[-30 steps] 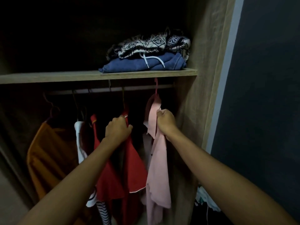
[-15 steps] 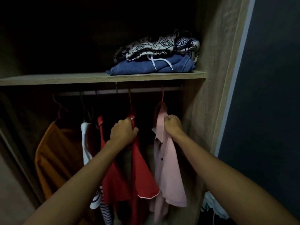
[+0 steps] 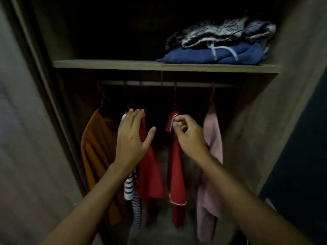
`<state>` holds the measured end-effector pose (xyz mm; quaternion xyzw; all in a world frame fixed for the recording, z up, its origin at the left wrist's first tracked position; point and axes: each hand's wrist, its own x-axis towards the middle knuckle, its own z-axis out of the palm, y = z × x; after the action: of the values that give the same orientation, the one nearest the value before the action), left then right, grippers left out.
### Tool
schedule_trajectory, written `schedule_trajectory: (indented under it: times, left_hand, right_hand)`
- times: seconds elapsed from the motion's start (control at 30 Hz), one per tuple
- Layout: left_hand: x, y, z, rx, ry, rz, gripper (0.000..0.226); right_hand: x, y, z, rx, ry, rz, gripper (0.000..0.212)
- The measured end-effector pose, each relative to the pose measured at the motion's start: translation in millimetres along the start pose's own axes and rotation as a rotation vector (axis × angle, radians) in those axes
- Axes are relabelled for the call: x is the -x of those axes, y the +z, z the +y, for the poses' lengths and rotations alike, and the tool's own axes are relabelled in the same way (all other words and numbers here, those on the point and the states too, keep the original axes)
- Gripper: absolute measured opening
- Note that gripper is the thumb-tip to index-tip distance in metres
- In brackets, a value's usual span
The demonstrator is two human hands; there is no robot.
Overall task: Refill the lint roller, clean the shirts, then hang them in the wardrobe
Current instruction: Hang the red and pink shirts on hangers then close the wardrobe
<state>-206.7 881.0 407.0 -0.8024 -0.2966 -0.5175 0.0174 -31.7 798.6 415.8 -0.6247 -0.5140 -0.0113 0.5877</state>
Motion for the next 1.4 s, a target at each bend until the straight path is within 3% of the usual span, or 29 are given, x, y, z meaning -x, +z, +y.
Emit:
schedule_trajectory:
  times: [0.2, 0.47, 0.73, 0.93, 1.13, 1.4]
  left_hand:
    - [37, -82, -81, -0.137, -0.066, 0.226, 0.056]
    - [61, -139, -193, -0.201, -0.111, 0.202, 0.06]
    - [73, -133, -266, -0.211, -0.097, 0.067, 0.062]
    - [71, -126, -274, -0.215, -0.047, 0.054, 0.063]
    - [70, -121, -271, -0.201, -0.06, 0.07, 0.063]
    - [68, -118, -263, -0.178, -0.083, 0.097, 0.06]
  right_hand:
    - [72, 120, -30, -0.072, -0.007, -0.339, 0.008]
    - [158, 267, -26, 0.06, 0.125, -0.524, 0.03]
    - [224, 353, -4, 0.272, 0.352, -0.5, 0.035]
    - [230, 372, -4, 0.405, 0.439, -0.461, 0.057]
    - [234, 379, 12, 0.48, 0.478, -0.48, 0.034]
    - [243, 375, 9, 0.434, 0.483, -0.401, 0.042]
